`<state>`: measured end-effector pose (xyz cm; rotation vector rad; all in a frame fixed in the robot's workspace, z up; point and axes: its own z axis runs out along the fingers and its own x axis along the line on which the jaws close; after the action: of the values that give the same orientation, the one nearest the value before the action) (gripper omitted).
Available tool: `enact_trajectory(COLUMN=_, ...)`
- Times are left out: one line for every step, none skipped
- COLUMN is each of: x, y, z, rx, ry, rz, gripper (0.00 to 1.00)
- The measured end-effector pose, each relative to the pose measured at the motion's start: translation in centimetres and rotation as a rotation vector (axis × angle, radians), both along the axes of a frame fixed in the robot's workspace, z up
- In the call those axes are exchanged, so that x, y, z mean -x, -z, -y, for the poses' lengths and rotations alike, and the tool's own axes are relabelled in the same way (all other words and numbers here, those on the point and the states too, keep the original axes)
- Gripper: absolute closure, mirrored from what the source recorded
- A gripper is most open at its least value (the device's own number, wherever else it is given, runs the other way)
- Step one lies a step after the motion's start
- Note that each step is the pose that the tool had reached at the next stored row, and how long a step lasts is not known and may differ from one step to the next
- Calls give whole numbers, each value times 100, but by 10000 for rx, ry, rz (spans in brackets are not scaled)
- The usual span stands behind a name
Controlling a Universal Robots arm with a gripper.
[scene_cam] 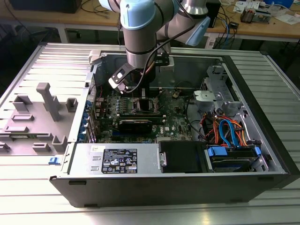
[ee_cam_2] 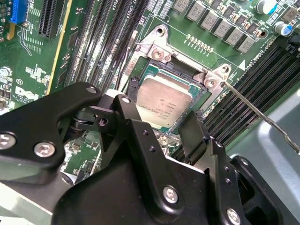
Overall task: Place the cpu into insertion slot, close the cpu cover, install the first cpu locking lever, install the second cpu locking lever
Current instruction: 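Place the cpu into insertion slot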
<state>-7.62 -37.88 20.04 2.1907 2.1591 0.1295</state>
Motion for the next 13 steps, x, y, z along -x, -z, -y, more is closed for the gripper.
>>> enact_trajectory(x=0, y=0, z=0, rx=-1, ry=0, rz=0, gripper=38)
enact_trajectory(x=-2, y=2, z=-4, rx=-4, ry=-2, rz=3, gripper=38)
enact_trajectory(x=-2, y=3, z=-7, rx=-3, ry=-2, rz=2, gripper=38)
enact_trajectory(x=-2, y=3, z=-10, rx=0, ry=-1, rz=0, gripper=38)
enact_trajectory(x=-2, y=6, z=-11, rx=-1, ry=-1, rz=0, gripper=38)
enact_trajectory(x=-3, y=11, z=-12, rx=0, ry=1, rz=0, gripper=38)
enact_trajectory(x=-12, y=18, z=-13, rx=-1, ry=0, rz=0, gripper=38)
enact_trajectory(x=-15, y=21, z=-12, rx=2, ry=1, rz=-1, gripper=38)
enact_trajectory(x=-15, y=22, z=-12, rx=2, ry=2, rz=-1, gripper=38)
enact_trajectory(x=-15, y=22, z=-12, rx=2, ry=1, rz=-1, gripper=38)
enact_trajectory(x=-16, y=23, z=-13, rx=0, ry=0, rz=0, gripper=38)
enact_trajectory(x=-16, y=23, z=-13, rx=0, ry=0, rz=0, gripper=38)
enact_trajectory(x=-16, y=23, z=-13, rx=0, ry=1, rz=0, gripper=38)
